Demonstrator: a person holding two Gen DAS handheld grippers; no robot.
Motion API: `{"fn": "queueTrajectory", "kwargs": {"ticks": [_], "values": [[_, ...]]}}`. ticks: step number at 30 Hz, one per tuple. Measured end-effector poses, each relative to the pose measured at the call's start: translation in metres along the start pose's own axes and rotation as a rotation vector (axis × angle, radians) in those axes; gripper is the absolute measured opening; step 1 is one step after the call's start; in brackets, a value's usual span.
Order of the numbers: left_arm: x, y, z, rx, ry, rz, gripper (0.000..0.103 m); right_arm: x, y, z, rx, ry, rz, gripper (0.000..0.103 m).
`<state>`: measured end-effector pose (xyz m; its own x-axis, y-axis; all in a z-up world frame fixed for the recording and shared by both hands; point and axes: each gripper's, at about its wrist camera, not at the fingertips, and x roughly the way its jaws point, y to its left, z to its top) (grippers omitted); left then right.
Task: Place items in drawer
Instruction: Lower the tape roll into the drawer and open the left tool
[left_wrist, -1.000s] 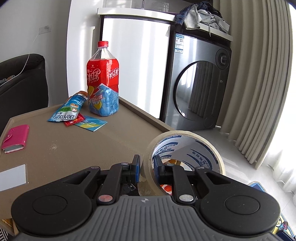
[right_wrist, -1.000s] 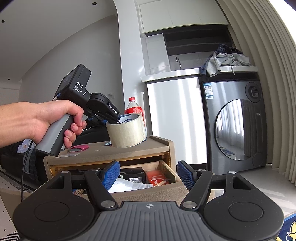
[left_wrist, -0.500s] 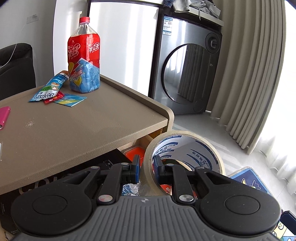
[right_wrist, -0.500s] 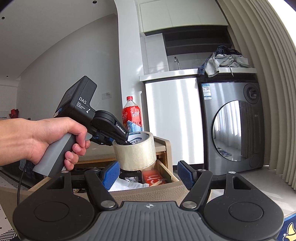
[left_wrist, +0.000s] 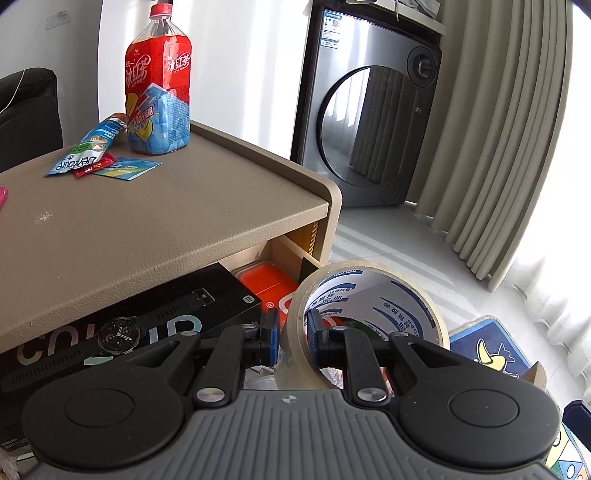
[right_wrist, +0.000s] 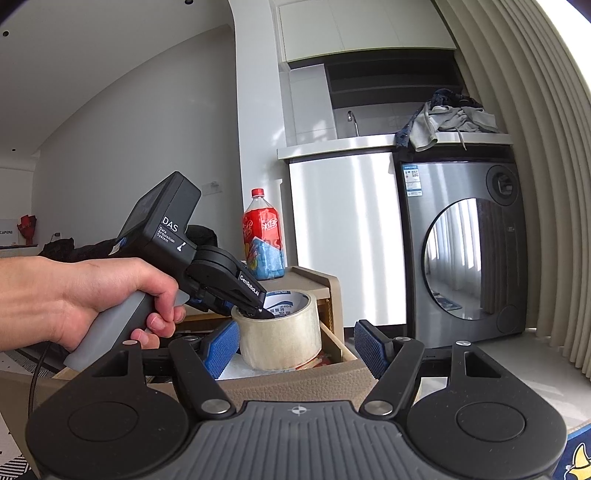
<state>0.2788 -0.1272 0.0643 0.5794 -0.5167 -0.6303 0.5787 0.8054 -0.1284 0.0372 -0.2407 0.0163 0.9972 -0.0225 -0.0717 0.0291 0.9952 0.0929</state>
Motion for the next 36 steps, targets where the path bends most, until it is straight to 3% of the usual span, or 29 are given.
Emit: {"fn": "queueTrajectory", "kwargs": {"ticks": [20,36], "values": [[0.018,-0.002,-0.004,0.062,0.151,0.024,0.018,0.001,0.0,0.001,-0.002,0.011,-0.005,0.073],[0.016,0.017,-0.011,0.058,0.206,0.092,0.014,0.007,-0.006,0.002,0.004,0.017,-0.008,0.073]]}}
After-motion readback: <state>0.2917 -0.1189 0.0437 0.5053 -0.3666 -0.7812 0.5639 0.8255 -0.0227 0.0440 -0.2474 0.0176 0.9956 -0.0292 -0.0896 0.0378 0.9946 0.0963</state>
